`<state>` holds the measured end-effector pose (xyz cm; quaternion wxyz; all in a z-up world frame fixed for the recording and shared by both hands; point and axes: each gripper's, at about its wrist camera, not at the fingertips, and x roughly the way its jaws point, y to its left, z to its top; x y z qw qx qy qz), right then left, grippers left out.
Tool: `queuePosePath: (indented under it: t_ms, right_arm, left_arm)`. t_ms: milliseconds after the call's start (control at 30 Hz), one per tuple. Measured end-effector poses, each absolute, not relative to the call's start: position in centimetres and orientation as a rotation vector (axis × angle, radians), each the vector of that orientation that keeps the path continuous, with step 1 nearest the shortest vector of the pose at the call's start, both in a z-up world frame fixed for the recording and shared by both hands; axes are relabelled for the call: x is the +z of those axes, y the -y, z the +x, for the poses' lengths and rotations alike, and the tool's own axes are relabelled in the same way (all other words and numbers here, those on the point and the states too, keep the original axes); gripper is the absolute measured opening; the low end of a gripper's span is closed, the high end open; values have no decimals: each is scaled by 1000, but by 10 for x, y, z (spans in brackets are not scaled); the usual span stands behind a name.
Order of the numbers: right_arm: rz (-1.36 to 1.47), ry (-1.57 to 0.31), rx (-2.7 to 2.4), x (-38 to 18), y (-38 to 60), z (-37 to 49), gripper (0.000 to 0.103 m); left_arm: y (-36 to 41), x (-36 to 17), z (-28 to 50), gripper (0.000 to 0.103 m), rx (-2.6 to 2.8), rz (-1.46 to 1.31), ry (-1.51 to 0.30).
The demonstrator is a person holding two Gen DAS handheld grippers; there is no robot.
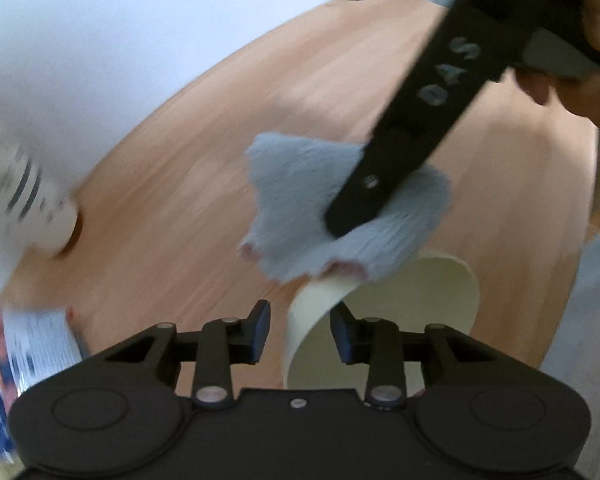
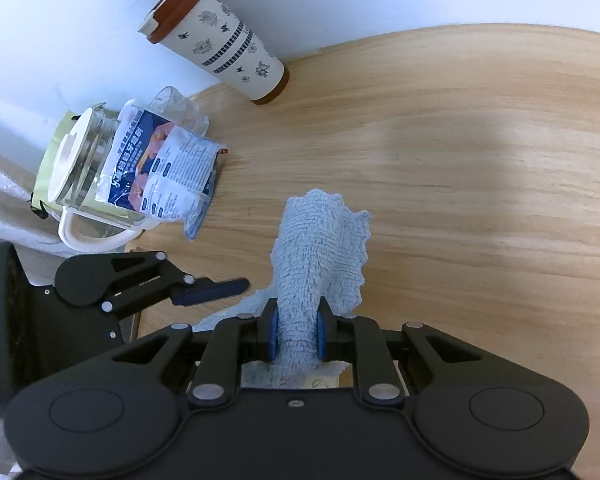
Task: Clean bowl
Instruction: 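Continue wiping the bowl's underside with the cloth in the right tool while left holds the rim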
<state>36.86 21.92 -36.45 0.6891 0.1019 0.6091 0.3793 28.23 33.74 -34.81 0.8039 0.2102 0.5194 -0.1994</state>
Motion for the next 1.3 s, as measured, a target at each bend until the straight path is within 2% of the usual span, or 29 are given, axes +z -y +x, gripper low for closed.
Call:
queuePosePath:
  t_ms: [267,500,833,1300]
  right_arm:
    - [267,-1356,821,-363,-208,363,21]
    - [332,-1361,773,-364,-188,364,21]
    - [293,-1441,731,-382,-200,355,21]
    - [234,-1355,893,-359,-273,358,21]
  left_arm:
    - [-335,-356,285,13,-441,511,-1082]
    - [-368,-368,281,8,-295,274,-1104]
    - [-401,-376,256,8,-141,26,-1113]
    - [-448,-389,240,12,16,-321,-1139]
